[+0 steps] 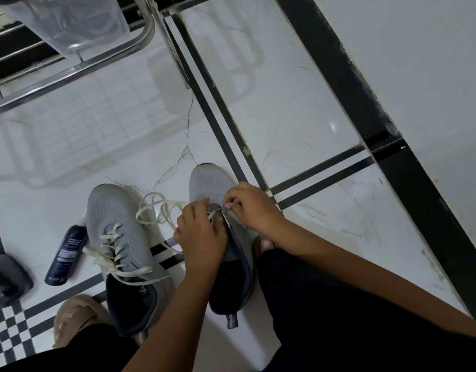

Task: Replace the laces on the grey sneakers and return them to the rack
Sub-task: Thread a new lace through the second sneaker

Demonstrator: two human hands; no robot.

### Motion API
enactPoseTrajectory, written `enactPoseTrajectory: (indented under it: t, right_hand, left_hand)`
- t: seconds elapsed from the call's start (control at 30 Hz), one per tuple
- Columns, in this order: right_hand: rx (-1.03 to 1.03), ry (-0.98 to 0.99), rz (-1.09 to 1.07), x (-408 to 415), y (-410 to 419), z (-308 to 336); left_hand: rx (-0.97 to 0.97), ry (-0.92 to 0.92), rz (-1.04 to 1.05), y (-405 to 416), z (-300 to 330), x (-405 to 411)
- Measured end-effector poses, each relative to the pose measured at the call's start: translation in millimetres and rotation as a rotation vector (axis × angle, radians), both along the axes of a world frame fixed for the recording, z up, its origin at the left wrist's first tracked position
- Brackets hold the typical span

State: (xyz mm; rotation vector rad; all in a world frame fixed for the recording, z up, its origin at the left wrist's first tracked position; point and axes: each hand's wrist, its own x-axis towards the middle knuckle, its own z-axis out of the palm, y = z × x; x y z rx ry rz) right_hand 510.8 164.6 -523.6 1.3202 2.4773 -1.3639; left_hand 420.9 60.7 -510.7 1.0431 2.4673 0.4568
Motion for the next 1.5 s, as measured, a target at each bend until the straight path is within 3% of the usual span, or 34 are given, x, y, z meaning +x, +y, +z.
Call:
enactPoseTrajectory:
  t: [0.13,0.23,0.33,0.4,0.43,0.5,0.57,0.63,0.7,0.73,0.8,0.9,1.07,1.13,1.23,1.37,1.5]
  right_hand:
    - [-0.101,0.014,-0.106,3.7,6.1,-2.5]
    - [-0.436,0.149,-0.609,11.0,15.2,6.1]
    - [-0.821,0.481,-1.254,36.8,46.1,23.0]
    - [-0.808,0.650,-1.607,62.2,73.8,26.3]
    - [-0.640,0.530,-1.658,70.2,86.3,28.3]
    - [-0.172,0.062,-1.450,73.6,97.1,34.0]
    - [0.201,0.153,-1.106,59.3,86.1,42.2]
    - [0.138,0.152,-0.563,35.8,58.9,47.3]
    - [-0.051,-0.057,-0.074,19.6,29.0,35.3]
    - [-0.045,-0.145,0.058,15.5,17.5,26.4]
    - [-0.008,-0.183,0.080,13.2,5.3,15.8]
    - [0.038,-0.206,-0.080,28.5,16.6,16.3]
    - [0.193,-0.405,-0.743,103.9,59.5,19.6]
    - [0.199,-0.495,-0.831,118.6,59.9,18.2]
    - [0.264,-0.402,-0.648,98.9,41.2,14.0]
    - [0.134,-0.090,-0.039,42.6,0.9,5.6]
    - [0.170,-0.083,0.081,20.7,-9.4,1.5]
  left_hand:
    - [0.140,-0.110,0.171,-19.9,2.6,6.3]
    - [0.185,-0.234,0.274,-24.8,1.6,8.1]
    - [0.209,-0.239,0.295,-23.8,1.4,6.9]
    - [0.205,-0.261,0.310,-23.1,2.3,7.5]
    - [0.200,-0.289,0.334,-22.0,4.3,8.9]
    - [0.187,-0.329,0.383,-19.2,8.4,13.2]
    - [0.163,-0.329,0.391,-16.0,12.6,17.0]
    - [0.158,-0.318,0.378,-13.3,13.5,19.4]
    - [0.173,-0.328,0.359,-12.4,13.8,19.3]
    - [0.180,-0.343,0.356,-12.7,14.5,18.3]
    - [0.178,-0.371,0.380,-14.0,16.2,15.1]
    - [0.143,-0.362,0.425,-16.0,14.6,7.4]
    - [0.123,-0.367,0.424,-17.7,12.0,5.3]
    - [0.118,-0.375,0.420,-17.0,12.4,5.8]
    - [0.070,-0.371,0.343,-15.2,15.6,8.1]
    - [-0.011,-0.358,0.180,-14.8,23.5,8.4]
    - [-0.030,-0.306,0.100,-16.3,24.2,6.9]
